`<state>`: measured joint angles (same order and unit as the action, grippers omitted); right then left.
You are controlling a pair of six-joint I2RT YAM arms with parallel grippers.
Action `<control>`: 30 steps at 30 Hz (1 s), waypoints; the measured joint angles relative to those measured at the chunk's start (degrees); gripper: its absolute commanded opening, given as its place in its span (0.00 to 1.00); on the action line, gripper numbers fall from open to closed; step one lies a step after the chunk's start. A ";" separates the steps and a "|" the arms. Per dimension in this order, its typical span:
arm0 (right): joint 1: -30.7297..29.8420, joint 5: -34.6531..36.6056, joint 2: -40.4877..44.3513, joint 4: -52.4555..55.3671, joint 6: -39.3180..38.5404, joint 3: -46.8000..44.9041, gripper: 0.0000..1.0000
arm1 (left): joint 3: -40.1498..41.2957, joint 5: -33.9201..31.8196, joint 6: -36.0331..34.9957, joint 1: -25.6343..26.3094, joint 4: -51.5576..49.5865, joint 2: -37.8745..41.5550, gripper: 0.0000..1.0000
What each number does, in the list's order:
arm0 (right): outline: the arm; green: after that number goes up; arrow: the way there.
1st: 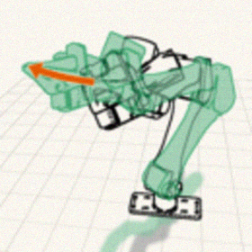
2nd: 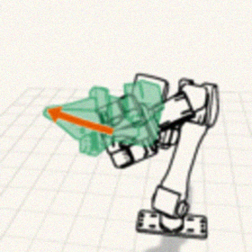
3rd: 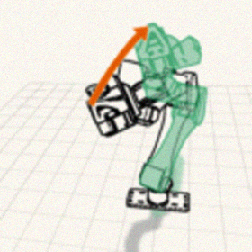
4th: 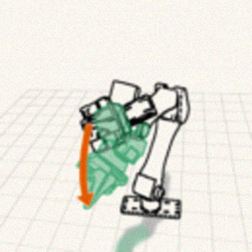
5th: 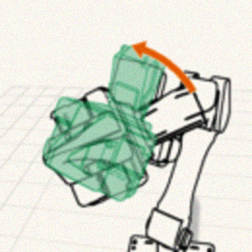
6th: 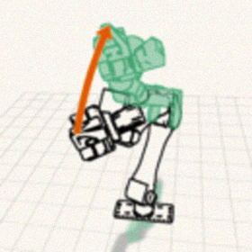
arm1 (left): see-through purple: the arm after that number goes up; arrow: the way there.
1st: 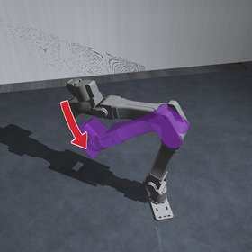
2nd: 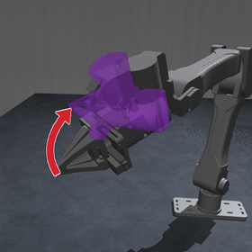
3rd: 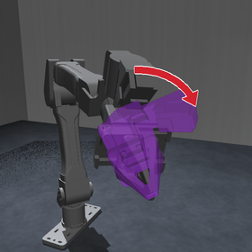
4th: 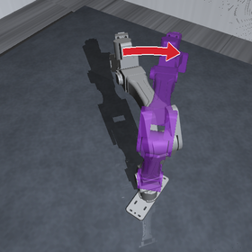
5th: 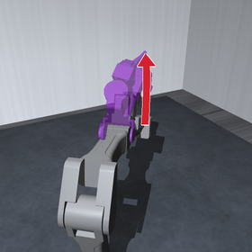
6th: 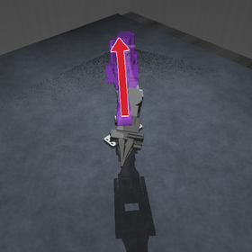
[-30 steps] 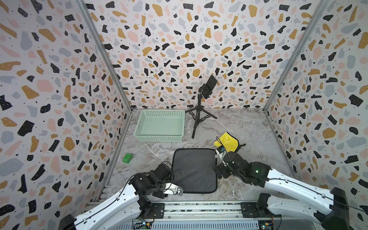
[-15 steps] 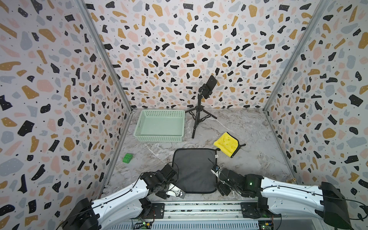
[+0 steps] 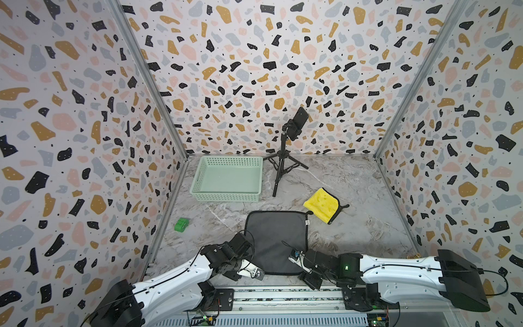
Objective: Fold the square dishcloth
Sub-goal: Fold the cleaning item at the center of the board.
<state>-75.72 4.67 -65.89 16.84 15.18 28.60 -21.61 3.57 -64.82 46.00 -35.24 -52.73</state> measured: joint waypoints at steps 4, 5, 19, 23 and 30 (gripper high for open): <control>-0.42 -0.15 -2.36 -0.66 -0.24 0.00 0.57 | -0.02 -0.04 0.22 0.00 -0.96 1.18 0.10; -0.42 -0.15 -2.89 -0.83 -0.28 0.00 0.55 | -0.04 -0.02 0.33 0.00 -1.18 1.64 0.09; -0.44 0.79 -6.56 -0.96 -1.03 1.38 0.15 | -3.10 0.42 2.51 0.00 -6.71 6.08 0.03; -0.44 1.57 -6.73 -0.63 -0.61 1.97 0.00 | -4.22 0.39 3.17 0.00 -8.00 6.08 0.00; -0.44 1.38 -5.22 3.06 1.33 3.85 0.00 | -6.29 -0.63 4.61 0.00 -10.23 6.86 0.00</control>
<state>-76.16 6.04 -71.11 19.90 16.51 32.45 -27.90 2.94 -60.20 46.00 -45.47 -45.87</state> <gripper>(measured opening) 0.039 0.053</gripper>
